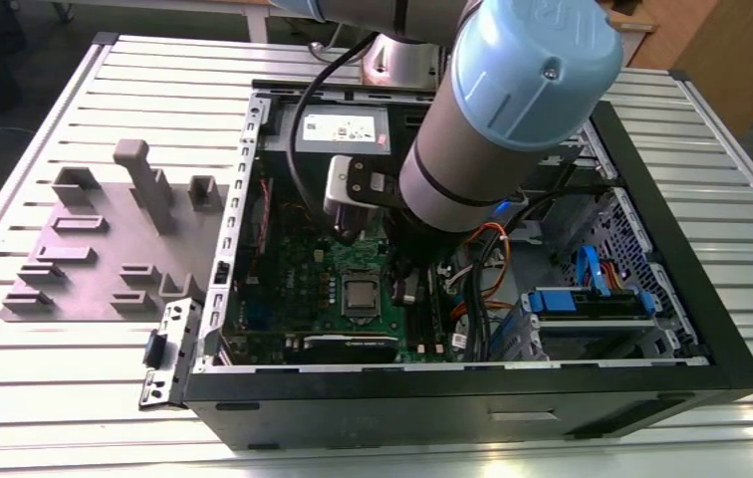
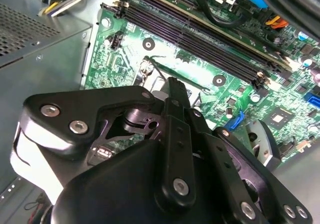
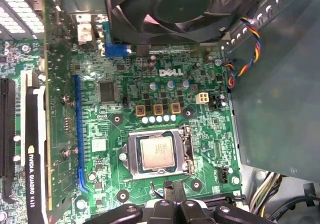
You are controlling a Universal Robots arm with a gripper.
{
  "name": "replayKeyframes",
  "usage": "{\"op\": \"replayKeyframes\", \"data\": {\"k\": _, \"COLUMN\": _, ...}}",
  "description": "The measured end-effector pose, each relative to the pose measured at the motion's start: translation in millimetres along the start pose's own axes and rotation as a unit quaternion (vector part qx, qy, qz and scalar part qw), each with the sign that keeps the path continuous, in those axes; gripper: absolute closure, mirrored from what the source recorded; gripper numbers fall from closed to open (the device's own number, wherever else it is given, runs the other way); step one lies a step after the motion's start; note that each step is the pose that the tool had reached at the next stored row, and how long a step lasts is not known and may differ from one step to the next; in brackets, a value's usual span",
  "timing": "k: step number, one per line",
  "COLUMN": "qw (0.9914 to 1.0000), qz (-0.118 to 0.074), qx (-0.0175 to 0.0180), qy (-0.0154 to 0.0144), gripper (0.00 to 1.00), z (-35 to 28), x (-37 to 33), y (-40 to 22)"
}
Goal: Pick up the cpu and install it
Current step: 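Install the first cpu locking lever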
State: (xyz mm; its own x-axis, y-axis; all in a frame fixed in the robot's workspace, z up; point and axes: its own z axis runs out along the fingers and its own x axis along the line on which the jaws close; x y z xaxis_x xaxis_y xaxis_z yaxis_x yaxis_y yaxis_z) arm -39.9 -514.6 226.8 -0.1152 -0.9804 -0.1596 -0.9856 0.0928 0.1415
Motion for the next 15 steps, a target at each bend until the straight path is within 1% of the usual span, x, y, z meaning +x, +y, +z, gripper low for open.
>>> {"op": "replayKeyframes", "data": {"k": 10, "qw": 0.99999, "qz": -0.004, "qx": -0.0006, "qy": 0.0006, "gripper": 0.89, "z": 0.0, "x": 0.0, "y": -1.0}}
{"op": "replayKeyframes", "data": {"k": 12, "qw": 0.99989, "qz": -0.015, "qx": -0.0020, "qy": 0.0019, "gripper": 0.89, "z": 0.2, "x": 0.0, "y": -1.0}}
{"op": "replayKeyframes", "data": {"k": 15, "qw": 0.99944, "qz": -0.033, "qx": -0.0041, "qy": 0.0047, "gripper": 0.89, "z": 0.0, "x": 0.0, "y": -1.0}}
